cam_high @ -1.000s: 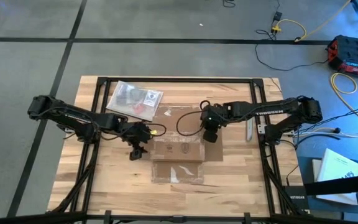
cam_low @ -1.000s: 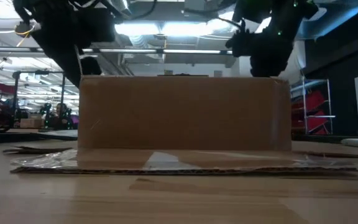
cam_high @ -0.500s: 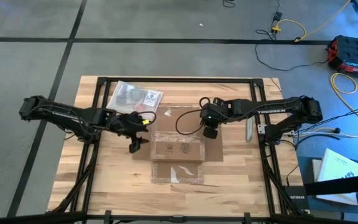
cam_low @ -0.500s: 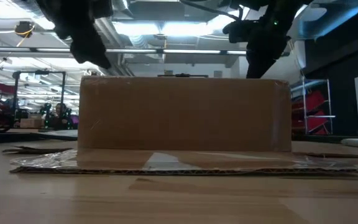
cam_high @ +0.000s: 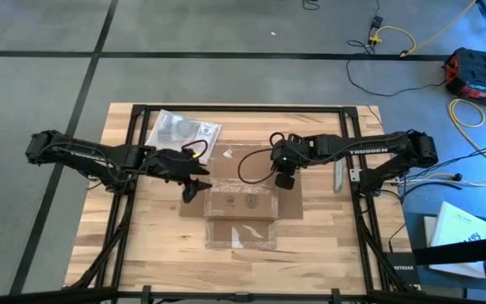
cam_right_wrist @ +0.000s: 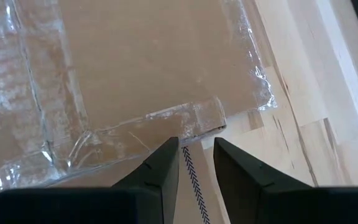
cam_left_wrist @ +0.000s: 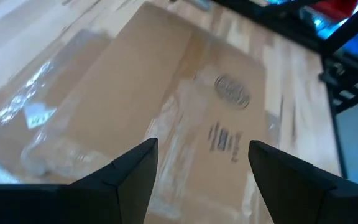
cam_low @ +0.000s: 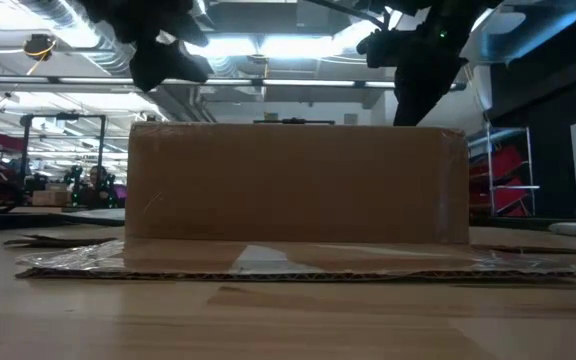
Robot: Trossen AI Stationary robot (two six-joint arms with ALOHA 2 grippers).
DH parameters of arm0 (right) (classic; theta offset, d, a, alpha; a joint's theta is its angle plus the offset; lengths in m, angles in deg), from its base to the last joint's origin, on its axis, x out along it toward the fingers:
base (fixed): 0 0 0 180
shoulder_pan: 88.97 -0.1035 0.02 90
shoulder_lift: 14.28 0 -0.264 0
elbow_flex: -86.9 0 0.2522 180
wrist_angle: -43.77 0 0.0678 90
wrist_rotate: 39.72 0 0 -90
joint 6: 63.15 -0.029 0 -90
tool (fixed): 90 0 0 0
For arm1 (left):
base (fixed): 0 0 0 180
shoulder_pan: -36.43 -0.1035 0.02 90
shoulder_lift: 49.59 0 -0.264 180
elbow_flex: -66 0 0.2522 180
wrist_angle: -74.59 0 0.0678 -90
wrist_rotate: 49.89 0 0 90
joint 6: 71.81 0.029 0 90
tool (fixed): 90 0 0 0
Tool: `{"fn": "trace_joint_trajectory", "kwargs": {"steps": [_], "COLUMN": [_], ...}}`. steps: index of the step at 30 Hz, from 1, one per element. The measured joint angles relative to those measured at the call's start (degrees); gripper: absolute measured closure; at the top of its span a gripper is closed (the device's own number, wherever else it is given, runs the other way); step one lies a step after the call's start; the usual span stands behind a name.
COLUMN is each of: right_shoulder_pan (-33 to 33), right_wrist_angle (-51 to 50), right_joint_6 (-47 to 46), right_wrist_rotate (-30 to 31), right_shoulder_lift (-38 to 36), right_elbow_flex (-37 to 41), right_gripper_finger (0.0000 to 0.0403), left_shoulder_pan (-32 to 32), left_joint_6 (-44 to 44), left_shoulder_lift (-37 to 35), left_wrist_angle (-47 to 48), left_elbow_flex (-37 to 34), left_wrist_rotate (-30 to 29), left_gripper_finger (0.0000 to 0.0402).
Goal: Unpack boxes
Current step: Break down the box until it is fully flat
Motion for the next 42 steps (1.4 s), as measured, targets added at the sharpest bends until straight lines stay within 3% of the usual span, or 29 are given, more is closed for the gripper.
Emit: {"fn": "trace_joint_trajectory", "kwargs": {"steps": [12,42], "right_shoulder_pan": [0.0,0.0], "right_wrist_angle": [0.0,0.0], "right_joint_6": [0.0,0.0], "right_wrist_rotate": [0.0,0.0], "right_shoulder_lift": [0.0,0.0], "right_elbow_flex": [0.0,0.0], "right_gripper_finger": [0.0315,0.0315], "left_shoulder_pan": [0.4,-0.2], "left_joint_6": [-1.8,8.1], "left_shoulder_lift": [-0.1,-0.1], "left_wrist_angle": [-0.1,-0.6], "left_elbow_flex": [0.0,0.0], "left_wrist_rotate": [0.0,0.0], "left_gripper_finger": [0.0163,0.0163]}}
